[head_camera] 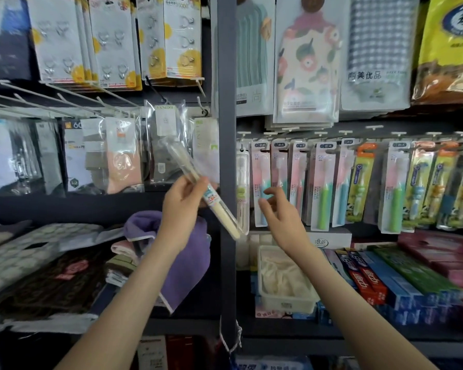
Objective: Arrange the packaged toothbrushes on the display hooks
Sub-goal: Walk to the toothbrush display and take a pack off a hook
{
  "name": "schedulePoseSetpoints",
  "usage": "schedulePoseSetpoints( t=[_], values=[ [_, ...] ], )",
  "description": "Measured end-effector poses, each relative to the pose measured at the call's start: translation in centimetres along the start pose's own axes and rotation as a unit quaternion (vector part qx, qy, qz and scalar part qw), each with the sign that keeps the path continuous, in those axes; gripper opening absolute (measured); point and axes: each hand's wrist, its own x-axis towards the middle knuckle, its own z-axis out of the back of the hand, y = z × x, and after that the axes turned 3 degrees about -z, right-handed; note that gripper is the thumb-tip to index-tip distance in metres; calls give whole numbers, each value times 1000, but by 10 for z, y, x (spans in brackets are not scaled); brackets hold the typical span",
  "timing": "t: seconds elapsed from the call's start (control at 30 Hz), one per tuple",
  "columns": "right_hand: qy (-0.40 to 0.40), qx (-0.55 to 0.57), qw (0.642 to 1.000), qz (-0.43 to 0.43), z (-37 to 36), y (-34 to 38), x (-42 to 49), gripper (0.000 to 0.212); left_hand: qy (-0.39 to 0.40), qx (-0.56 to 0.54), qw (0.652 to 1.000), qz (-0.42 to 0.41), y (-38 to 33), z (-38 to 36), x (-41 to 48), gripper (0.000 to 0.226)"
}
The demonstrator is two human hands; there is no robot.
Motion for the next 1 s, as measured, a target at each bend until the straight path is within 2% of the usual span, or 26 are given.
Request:
schedulePoseSetpoints(
  t=[0.17,0.43,0.5,0.6,0.77,1.0],
  values=[
    [-5,-84,994,-71,-30,-21,27,42,28,45,998,25,-1,21,3,9],
    [-10,-30,990,-135,-74,-20,59,69,46,42,996,70,3,30,3,8],
    [-13,-32,988,-148,-79,-25,62,62,59,51,994,74,4,31,1,10],
    [-11,-27,989,-148,-80,-27,63,39,69,52,993,79,4,32,-1,14],
    [-28,-10,989,-148,-72,-22,48,36,85,48,991,87,2,27,-7,15],
    [-7,3,994,-113,-48,-4,29,33,105,32,989,103,-2,22,-20,15]
  ],
)
